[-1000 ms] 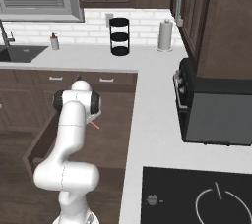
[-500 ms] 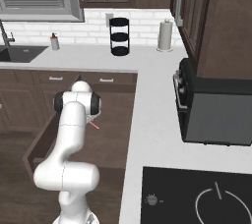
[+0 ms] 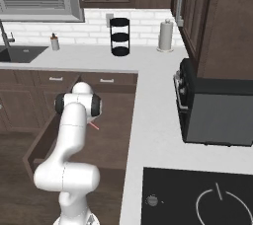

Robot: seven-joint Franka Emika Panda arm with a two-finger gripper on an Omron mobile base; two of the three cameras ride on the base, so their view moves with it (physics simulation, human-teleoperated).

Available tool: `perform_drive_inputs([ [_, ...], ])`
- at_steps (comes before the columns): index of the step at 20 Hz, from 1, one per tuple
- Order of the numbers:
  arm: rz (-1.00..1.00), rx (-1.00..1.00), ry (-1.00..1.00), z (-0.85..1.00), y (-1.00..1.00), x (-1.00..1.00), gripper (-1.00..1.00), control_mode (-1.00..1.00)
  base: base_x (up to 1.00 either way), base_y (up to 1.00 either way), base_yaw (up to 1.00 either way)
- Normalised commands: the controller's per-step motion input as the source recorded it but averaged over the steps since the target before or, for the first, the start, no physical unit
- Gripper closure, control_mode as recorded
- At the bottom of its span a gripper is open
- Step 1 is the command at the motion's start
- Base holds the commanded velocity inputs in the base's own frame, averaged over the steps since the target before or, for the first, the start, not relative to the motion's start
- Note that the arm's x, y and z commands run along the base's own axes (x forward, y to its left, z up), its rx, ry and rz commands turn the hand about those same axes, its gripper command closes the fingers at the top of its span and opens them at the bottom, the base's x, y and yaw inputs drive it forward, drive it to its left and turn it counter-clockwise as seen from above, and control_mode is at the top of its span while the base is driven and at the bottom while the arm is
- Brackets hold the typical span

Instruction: Take a straw from the drawer in front and place it inside the glass cup on the dining counter.

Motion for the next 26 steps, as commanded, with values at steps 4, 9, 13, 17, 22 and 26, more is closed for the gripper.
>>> perform_drive_inputs([
  [4,0.03,0.00,-0.07,-0.10,0.00,-0.10,1.00,-1.00,0.00,0.00,0.00],
  [9,0.01,0.00,-0.11,0.01,0.00,-0.29,1.00,-1.00,0.00,0.00,0.00],
  [13,0.01,0.01,-0.16,0.42,-0.04,-0.60,1.00,-1.00,0.00,0.00,0.00],
  [17,0.00,0.08,-0.11,0.77,-0.30,-0.62,1.00,-1.00,0.00,0.00,0.00],
  [22,0.00,0.10,-0.04,0.98,-0.36,-0.44,1.00,-1.00,0.00,0.00,0.00],
  [26,0.00,0.10,-0.05,1.00,-0.22,-0.34,1.00,-1.00,0.00,0.00,0.00],
])
